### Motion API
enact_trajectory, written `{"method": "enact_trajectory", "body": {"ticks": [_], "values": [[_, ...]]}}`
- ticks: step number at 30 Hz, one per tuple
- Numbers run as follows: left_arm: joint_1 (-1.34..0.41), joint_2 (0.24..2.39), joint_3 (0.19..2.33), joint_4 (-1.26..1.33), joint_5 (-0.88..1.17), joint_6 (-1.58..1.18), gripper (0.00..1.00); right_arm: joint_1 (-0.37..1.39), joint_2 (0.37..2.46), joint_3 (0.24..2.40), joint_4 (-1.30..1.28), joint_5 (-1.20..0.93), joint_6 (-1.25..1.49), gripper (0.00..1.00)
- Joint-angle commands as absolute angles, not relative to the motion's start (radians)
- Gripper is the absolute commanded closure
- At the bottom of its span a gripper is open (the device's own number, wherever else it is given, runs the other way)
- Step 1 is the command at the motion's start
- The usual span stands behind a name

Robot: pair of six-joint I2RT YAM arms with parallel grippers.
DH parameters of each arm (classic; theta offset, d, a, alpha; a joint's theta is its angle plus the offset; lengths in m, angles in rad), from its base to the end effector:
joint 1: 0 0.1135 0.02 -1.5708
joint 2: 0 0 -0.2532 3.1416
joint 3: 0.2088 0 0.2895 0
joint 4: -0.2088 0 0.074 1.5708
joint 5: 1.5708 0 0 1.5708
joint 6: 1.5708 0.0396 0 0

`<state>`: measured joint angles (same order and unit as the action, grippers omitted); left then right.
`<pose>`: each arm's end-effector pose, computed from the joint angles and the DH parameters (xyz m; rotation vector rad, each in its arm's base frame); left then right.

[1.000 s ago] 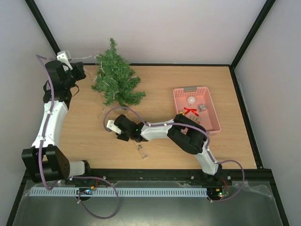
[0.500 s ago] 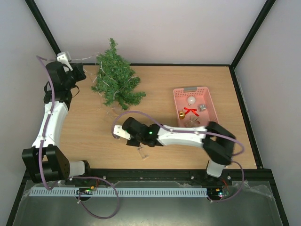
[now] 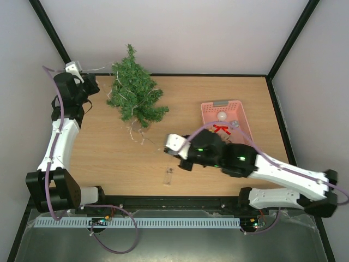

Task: Decorate the small christmas tree
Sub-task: Wrap the decoration item around the Christmas tree.

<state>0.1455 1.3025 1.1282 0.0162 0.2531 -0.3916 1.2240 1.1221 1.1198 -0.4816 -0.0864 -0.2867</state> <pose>0.3509 0.0414 0.3499 -0.2780 1.7180 -0.3997 0.0967 0.2776 0.3482 -1.4936 1.5054 0.6602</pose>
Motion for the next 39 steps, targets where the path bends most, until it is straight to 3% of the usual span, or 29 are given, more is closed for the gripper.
{"method": "enact_trajectory", "body": {"ticks": [1, 12, 22, 34, 39], "values": [[0.152, 1.288, 1.114, 0.051, 0.236, -0.379, 0.97, 1.226, 0.860, 1.118, -0.479, -0.252, -0.183, 0.98], [0.152, 1.297, 1.099, 0.050, 0.232, -0.375, 0.97, 1.227, 0.679, 1.133, -0.330, -0.358, -0.079, 0.98], [0.151, 1.299, 1.086, 0.050, 0.228, -0.367, 0.97, 1.226, 0.606, 1.208, -0.100, -0.002, -0.112, 0.98], [0.152, 1.311, 1.069, 0.056, 0.242, -0.388, 0.96, 1.221, 0.938, 1.590, 0.081, 0.350, -0.474, 0.98], [0.151, 1.328, 1.066, 0.051, 0.263, -0.392, 0.95, 1.221, 1.100, 1.808, 0.038, 0.269, -0.510, 0.98]]}}
